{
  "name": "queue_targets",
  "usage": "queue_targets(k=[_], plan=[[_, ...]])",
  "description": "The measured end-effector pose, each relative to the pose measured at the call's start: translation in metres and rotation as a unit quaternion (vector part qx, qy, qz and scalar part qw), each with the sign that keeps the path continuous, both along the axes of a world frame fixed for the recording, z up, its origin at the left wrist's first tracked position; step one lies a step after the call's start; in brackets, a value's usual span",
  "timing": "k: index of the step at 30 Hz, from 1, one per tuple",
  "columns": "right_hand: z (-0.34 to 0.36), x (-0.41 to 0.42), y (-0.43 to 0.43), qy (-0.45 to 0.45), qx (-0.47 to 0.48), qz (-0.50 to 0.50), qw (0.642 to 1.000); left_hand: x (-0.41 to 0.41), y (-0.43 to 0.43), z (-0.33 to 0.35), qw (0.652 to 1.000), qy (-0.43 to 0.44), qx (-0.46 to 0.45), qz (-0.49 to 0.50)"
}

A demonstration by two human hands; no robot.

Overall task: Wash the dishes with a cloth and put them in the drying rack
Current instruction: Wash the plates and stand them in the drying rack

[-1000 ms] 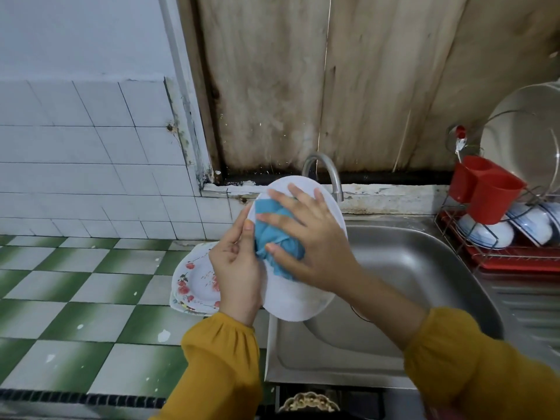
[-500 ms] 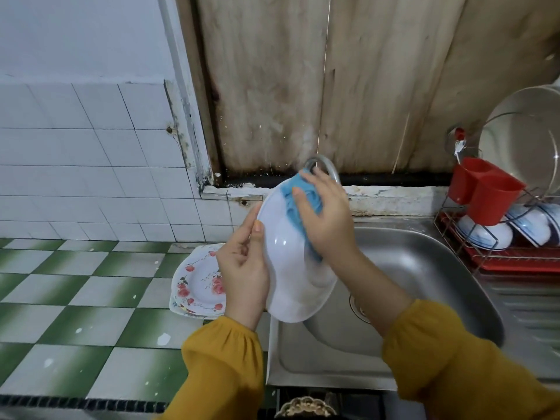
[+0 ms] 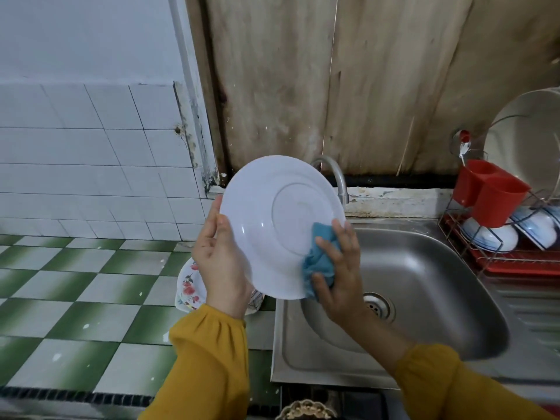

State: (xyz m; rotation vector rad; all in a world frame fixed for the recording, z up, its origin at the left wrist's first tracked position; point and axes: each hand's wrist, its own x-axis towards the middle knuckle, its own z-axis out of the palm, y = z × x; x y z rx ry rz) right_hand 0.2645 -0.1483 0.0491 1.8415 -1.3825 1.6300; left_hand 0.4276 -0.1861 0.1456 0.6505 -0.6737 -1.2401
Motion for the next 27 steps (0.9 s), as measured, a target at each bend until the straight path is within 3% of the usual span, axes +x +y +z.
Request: queue_targets(k=[3,5,11,17,20,23,25,27], plan=[[0.019,0.002,-0.008,-0.285,0.087,0.014,0.954,0.01,-0.005,-0.002,1.0,0.0,0.006,-0.01],[0.038,0.007,-0.012,-0.36,0.132,-0.028,0.923,0.012,-0.004,-0.004,1.0,0.002,0.01,-0.002],[0.026,0.038,0.011,-0.247,0.134,0.025,0.959,0.016,-0.002,-0.003,0.997,0.046,0.031,0.05],[0.077,-0.006,-0.022,-0.33,0.182,-0.011,0.926,0.026,-0.004,-0.004,0.999,-0.027,0.016,-0.035],[0.107,-0.007,-0.029,-0.235,0.19,0.022,0.953,0.024,0.002,-0.006,0.994,-0.079,-0.038,-0.064],[0.11,0.01,-0.024,-0.168,0.184,0.052,0.967,0.023,0.008,-0.003,0.993,-0.065,-0.083,-0.047],[0.099,0.015,-0.022,-0.222,0.172,0.047,0.959,0.026,0.01,0.0,0.993,-0.052,-0.1,-0.02],[0.085,0.015,-0.019,-0.388,0.173,0.035,0.904,0.029,0.013,0.003,0.993,-0.041,-0.107,0.006]])
